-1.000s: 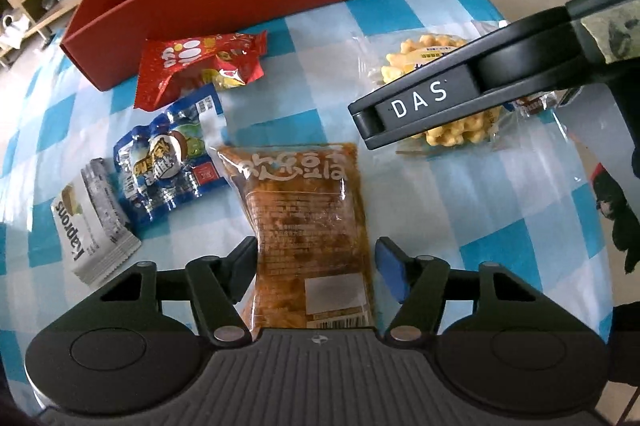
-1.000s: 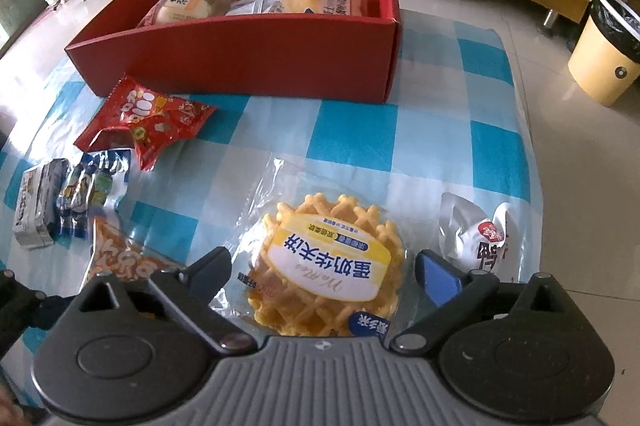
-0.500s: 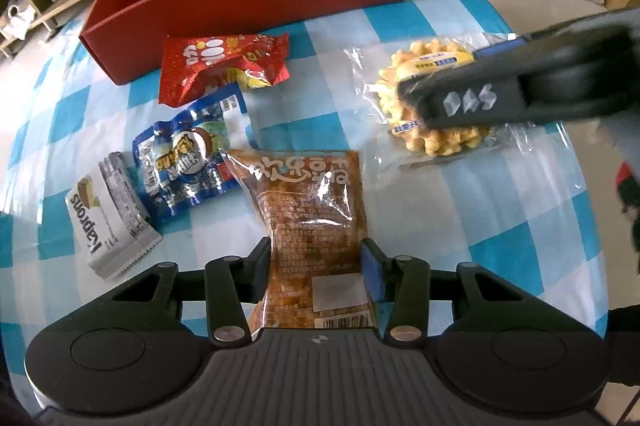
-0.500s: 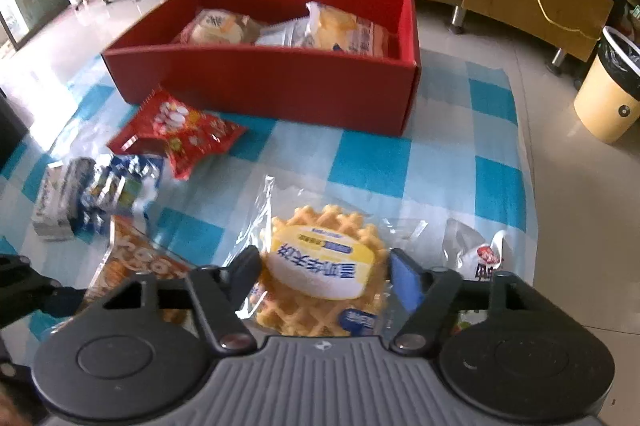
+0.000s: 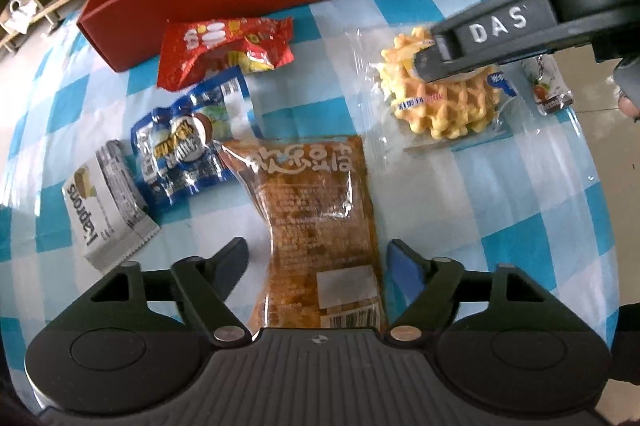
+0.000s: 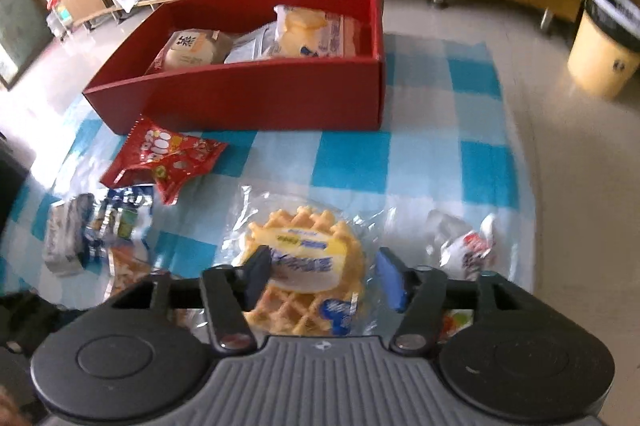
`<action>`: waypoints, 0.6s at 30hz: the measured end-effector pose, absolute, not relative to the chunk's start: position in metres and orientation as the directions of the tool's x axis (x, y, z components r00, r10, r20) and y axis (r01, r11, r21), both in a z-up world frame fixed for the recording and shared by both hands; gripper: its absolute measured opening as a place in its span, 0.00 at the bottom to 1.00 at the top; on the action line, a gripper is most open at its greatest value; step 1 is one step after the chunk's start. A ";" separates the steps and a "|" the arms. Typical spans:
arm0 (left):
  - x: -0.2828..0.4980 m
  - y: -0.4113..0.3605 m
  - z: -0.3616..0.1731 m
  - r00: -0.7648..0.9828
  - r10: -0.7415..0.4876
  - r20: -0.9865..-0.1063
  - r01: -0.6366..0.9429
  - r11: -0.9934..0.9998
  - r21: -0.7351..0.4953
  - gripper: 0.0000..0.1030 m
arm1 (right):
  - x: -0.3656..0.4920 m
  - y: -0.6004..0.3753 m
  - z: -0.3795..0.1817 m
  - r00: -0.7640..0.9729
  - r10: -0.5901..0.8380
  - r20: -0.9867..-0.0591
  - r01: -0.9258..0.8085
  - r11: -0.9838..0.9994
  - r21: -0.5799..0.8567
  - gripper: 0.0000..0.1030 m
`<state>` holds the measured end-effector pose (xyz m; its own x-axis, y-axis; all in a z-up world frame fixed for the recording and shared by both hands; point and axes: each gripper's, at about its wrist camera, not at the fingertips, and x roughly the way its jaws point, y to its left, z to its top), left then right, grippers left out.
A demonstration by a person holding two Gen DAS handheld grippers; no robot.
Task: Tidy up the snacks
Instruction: 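Grasp the waffle pack with right while left grasps the brown snack bag, then lift the waffle pack and brown snack bag and carry them to the box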
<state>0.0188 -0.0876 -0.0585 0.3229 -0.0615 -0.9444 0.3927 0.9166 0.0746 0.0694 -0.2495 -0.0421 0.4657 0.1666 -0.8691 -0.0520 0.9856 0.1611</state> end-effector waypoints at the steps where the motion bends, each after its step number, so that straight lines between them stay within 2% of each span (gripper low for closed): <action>1: 0.018 -0.088 -0.059 0.327 -0.059 -0.943 0.391 0.917 0.079 0.83 | 0.070 -0.247 -0.044 0.454 0.173 -0.874 -0.053 0.985 0.167 0.63; 2: 0.018 -0.090 -0.059 0.329 -0.056 -0.943 0.394 0.915 0.083 0.83 | 0.071 -0.241 -0.047 0.446 0.165 -0.880 -0.067 0.986 0.151 0.69; 4: 0.017 -0.092 -0.059 0.338 -0.049 -0.940 0.397 0.913 0.095 0.85 | 0.071 -0.228 -0.050 0.466 0.126 -0.875 -0.095 0.991 0.092 0.73; 6: 0.016 -0.092 -0.060 0.350 -0.035 -0.936 0.389 0.915 0.111 0.91 | 0.073 -0.220 -0.054 0.466 0.101 -0.879 -0.100 0.993 0.061 0.77; 9: 0.016 -0.091 -0.063 0.361 -0.027 -0.932 0.375 0.919 0.119 0.95 | 0.074 -0.213 -0.059 0.473 0.087 -0.877 -0.106 0.993 0.042 0.86; 11: 0.016 -0.091 -0.064 0.365 -0.019 -0.931 0.371 0.920 0.126 0.98 | 0.074 -0.208 -0.063 0.471 0.090 -0.878 -0.134 0.991 0.030 0.98; 13: 0.016 -0.091 -0.065 0.366 -0.018 -0.930 0.370 0.920 0.128 0.99 | 0.075 -0.206 -0.070 0.445 0.086 -0.891 -0.151 0.988 0.021 0.98; 16: 0.014 -0.089 -0.062 0.362 -0.053 -0.931 0.381 0.920 0.096 0.89 | 0.075 -0.210 -0.070 0.441 0.095 -0.893 -0.145 0.989 0.033 0.98; 18: 0.010 -0.091 -0.058 0.349 -0.091 -0.933 0.398 0.915 0.060 0.72 | 0.073 -0.213 -0.067 0.442 0.105 -0.891 -0.152 0.988 0.041 0.92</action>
<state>0.0104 -0.0908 -0.0579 0.3490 -0.0911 -0.9327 0.3979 0.9155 0.0595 0.0729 -0.2131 -0.0673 0.4422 0.1050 -0.8908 -0.1515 0.9876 0.0412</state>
